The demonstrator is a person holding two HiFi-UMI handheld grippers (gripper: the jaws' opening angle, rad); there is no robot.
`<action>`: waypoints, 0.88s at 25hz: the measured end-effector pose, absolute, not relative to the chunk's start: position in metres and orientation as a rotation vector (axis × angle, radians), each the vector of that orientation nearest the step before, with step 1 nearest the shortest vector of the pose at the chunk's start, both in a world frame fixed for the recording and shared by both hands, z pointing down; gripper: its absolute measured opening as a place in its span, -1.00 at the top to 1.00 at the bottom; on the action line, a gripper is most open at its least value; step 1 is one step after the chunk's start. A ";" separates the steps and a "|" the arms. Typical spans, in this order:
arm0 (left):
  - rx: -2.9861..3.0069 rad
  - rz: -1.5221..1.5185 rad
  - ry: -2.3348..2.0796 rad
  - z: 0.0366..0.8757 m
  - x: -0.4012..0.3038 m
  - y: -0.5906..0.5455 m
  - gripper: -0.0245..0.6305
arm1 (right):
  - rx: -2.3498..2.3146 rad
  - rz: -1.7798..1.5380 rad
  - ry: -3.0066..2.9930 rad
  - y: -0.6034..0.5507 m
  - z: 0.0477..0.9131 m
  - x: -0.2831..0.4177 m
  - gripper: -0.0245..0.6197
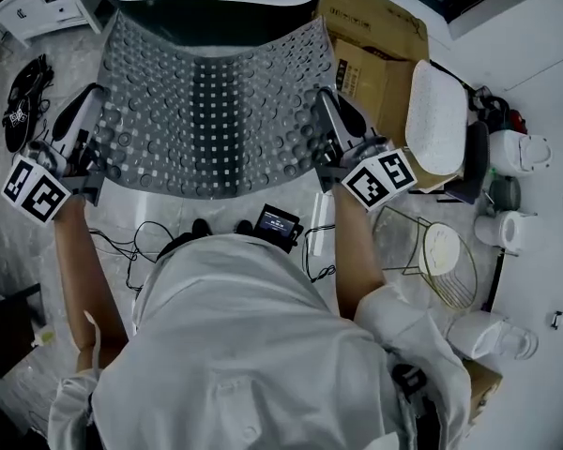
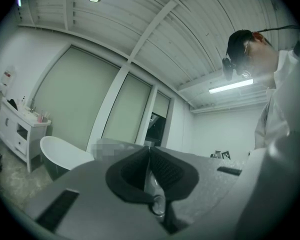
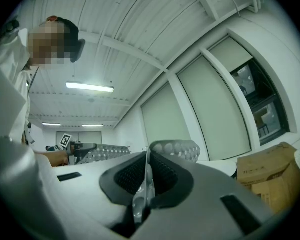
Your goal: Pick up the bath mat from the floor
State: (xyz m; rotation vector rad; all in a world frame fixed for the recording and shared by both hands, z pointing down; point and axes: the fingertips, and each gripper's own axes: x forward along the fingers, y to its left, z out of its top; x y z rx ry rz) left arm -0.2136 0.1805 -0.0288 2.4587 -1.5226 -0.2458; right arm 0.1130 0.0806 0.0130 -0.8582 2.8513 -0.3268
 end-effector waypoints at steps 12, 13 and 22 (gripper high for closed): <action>2.460 -0.274 -1.455 -0.030 -0.213 0.178 0.88 | -0.872 -0.344 2.857 0.086 0.015 0.113 0.80; 2.461 -0.273 -1.452 -0.030 -0.212 0.177 0.88 | -0.875 -0.346 2.854 0.086 0.016 0.113 0.80; 2.456 -0.263 -1.440 -0.034 -0.212 0.173 0.88 | -0.886 -0.349 2.836 0.085 0.009 0.115 0.80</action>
